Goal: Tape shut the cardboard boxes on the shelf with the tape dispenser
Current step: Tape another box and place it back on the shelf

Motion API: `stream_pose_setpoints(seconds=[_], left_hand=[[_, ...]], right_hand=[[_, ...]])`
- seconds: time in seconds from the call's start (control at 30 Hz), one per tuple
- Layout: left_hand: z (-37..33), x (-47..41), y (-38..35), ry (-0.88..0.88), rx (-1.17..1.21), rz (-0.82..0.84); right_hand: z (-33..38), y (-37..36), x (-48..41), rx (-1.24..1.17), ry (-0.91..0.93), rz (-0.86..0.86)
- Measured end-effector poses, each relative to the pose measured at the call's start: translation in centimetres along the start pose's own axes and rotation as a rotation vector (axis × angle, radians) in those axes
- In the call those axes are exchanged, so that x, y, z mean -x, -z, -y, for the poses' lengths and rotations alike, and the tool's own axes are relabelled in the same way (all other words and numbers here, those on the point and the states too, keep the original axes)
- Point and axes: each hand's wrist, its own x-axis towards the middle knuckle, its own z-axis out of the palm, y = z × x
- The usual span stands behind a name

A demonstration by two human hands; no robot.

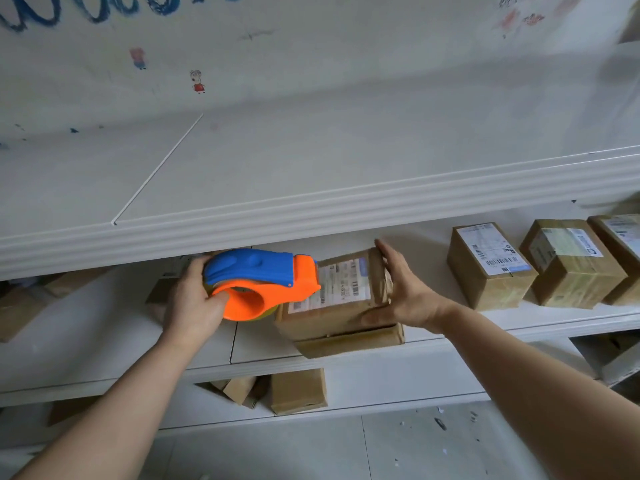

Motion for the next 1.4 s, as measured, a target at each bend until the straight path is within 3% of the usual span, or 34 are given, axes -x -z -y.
stream_pose_setpoints(seconds=[0.17,0.3,0.4,0.5,0.6,0.83,1.0,1.4], left_hand=[[-1.4,-0.1,-2.1,-0.095,-0.044,0.013],[-1.9,0.5,-4.3,-0.131,-0.117,0.055],[-2.1,0.5,-5.1,-0.137,-0.125,0.059],[-2.2,0.7,-5.1,-0.13,-0.14,0.067],[-2.1,0.7,-5.1,-0.128,-0.155,0.056],[-0.5,-0.2,-2.6,-0.092,-0.352,0.057],[2.1,-0.5,0.1,-0.003,-0.328,0.021],[4.2,0.7,-1.0,0.071,-0.222,0.014]], right_hand=[[-3.3,1.3,0.3,0.008,-0.125,0.074],[-4.6,2.1,0.7,0.265,-0.18,0.061],[-3.4,2.2,-0.3,0.623,-0.194,0.085],[-1.2,0.7,-1.1,0.801,-0.044,0.117],[-0.3,-0.6,-1.7,0.829,0.061,0.147],[-0.2,-0.8,-2.4,0.904,0.056,0.144],[0.1,0.2,-2.4,0.914,0.006,0.162],[0.1,-0.2,-2.4,0.937,0.003,0.172]])
